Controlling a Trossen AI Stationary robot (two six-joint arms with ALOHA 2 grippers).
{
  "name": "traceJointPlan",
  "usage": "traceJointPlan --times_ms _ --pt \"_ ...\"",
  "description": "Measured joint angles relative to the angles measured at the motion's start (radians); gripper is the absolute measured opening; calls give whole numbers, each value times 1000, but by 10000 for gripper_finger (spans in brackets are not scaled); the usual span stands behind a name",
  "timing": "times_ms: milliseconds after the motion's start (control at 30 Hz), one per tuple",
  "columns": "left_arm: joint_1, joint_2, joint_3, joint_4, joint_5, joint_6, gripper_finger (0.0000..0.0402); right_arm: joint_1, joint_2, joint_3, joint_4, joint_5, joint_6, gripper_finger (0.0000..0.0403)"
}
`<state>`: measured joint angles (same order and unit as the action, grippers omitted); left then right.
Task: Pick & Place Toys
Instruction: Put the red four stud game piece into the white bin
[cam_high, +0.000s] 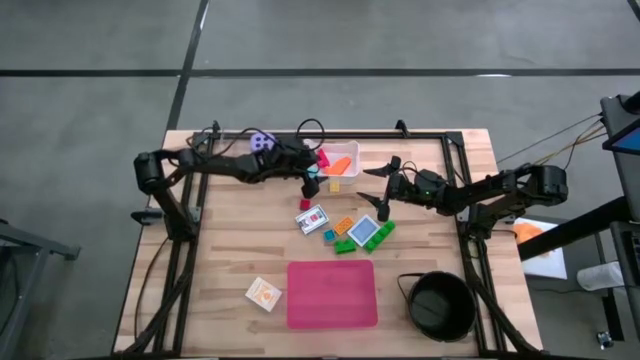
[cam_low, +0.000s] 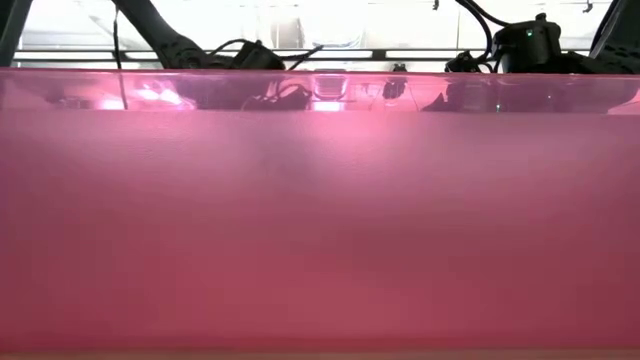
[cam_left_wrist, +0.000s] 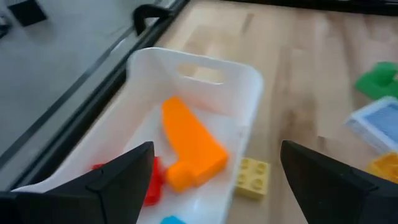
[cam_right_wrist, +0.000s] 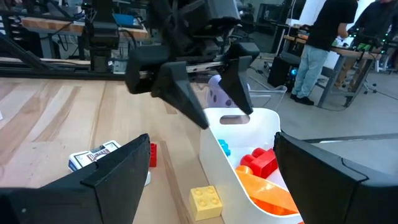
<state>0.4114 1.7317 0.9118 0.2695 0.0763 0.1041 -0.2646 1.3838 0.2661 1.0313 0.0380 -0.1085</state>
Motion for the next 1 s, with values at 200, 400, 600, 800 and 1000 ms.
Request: traceJointPlan --times_ms 200,400,600,800,1000 --pt "-29 0 -25 104 94 -30 352 0 0 0 0 0 0 339" --pt "-62 -9 -116 228 153 -49 353 0 0 0 0 0 0 339" --pt "-102 -85 -216 226 157 -23 353 0 0 0 -3 0 -3 339" --pt "-135 -211 -289 96 79 6 353 -1 0 0 -3 0 -3 339" --pt "-137 -222 -289 -46 31 55 353 -1 0 0 5 0 -3 339"
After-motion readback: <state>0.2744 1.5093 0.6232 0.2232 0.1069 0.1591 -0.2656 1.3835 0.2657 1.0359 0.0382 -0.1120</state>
